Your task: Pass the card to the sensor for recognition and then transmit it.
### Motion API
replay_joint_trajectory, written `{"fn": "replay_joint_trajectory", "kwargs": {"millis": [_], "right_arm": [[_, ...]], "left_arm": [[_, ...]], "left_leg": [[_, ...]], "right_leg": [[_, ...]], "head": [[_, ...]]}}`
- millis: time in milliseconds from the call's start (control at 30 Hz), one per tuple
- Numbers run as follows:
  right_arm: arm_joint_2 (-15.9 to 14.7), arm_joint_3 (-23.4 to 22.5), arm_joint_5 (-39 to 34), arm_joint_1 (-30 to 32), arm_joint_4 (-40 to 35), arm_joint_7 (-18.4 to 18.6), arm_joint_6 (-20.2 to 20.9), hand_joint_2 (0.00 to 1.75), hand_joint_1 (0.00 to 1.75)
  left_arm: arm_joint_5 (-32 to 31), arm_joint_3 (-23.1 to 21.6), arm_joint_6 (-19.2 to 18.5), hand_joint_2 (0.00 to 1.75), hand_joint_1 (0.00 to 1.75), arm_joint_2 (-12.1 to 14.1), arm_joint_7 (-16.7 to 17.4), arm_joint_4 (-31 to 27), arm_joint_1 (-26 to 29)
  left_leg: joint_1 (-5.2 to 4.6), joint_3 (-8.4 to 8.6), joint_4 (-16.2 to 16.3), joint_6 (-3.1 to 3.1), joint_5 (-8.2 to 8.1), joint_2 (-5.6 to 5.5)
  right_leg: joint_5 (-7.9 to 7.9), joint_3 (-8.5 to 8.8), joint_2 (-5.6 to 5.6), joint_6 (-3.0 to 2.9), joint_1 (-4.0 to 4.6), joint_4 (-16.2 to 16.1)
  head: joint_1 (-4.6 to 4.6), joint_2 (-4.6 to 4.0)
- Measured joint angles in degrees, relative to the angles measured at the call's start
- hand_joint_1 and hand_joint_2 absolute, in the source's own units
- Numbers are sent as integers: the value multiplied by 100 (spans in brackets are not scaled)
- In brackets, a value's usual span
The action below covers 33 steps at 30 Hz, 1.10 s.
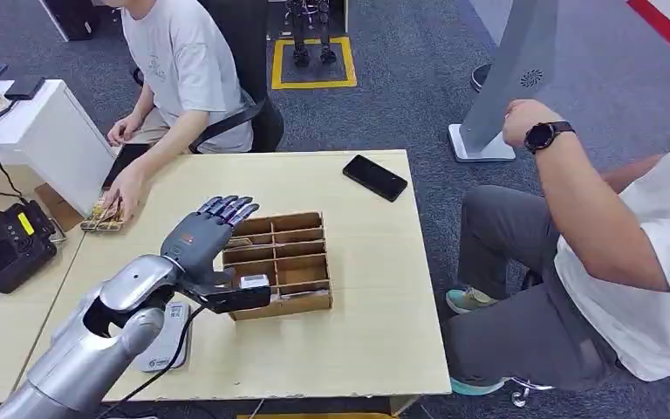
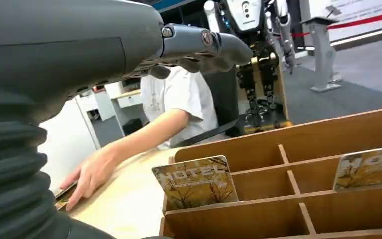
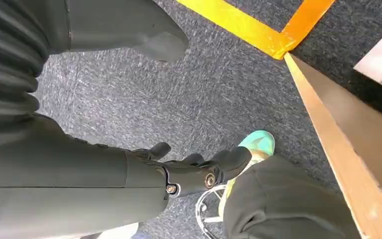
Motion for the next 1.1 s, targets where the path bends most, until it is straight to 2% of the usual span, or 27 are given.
{"fn": "replay_joint_trajectory", "kwargs": {"millis": [367, 600, 1100], "right_arm": [[0, 57, -22, -1, 0, 7, 11, 175, 0], [0, 94, -85, -10, 9, 0, -39, 175, 0], [-7, 227, -171, -62, 9, 79, -42, 175, 0]], "left_arm": [[9, -70, 28, 175, 0, 61, 0, -50, -1], [-28, -85, 212, 175, 0, 79, 127, -44, 0], [127, -85, 188, 175, 0, 96, 378, 123, -1]], "left_leg": [[-1, -1, 0, 0, 0, 0], [-1, -1, 0, 0, 0, 0], [-1, -1, 0, 0, 0, 0]], "right_leg": [[0, 0, 0, 0, -1, 0], [0, 0, 0, 0, -1, 0], [0, 0, 0, 0, -1, 0]], "head": [[0, 0], [0, 0], [0, 0]]}}
